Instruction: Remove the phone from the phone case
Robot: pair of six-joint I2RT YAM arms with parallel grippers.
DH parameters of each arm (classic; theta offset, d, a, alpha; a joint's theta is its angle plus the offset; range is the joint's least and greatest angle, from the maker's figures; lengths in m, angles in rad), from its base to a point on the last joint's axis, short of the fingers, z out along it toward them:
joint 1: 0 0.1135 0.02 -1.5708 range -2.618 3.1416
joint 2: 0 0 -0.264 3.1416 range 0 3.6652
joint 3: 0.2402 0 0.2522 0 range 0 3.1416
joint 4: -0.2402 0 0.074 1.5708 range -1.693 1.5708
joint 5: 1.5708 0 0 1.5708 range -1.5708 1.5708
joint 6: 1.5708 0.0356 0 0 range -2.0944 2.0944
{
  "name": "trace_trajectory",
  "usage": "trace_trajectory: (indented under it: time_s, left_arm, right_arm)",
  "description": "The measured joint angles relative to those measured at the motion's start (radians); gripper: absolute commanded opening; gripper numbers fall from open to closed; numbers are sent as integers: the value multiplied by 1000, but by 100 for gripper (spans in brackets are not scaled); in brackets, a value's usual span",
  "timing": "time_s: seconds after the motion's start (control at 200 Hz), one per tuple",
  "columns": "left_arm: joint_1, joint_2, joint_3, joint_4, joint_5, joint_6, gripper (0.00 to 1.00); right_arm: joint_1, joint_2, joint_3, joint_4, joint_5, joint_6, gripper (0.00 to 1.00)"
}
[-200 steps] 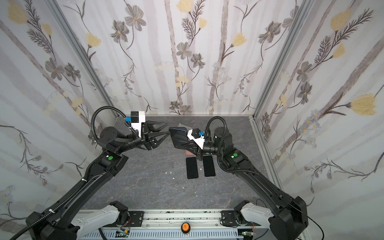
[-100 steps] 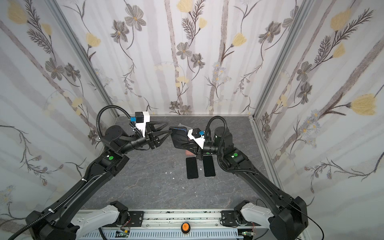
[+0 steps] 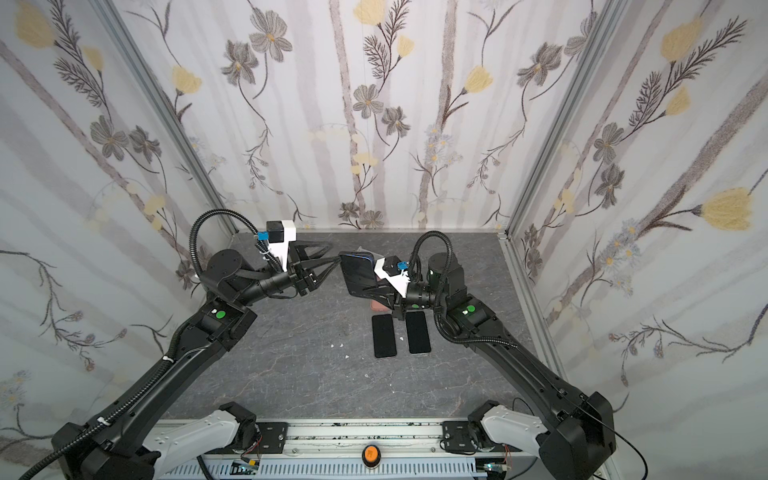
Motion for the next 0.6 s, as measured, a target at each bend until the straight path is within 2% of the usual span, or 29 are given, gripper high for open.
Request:
trace_trajectory:
  time_s: [0.6]
  left_arm:
    - [53, -18, -21, 2, 0, -36, 48]
  right_arm:
    - [42, 0, 15, -61, 90, -50, 0]
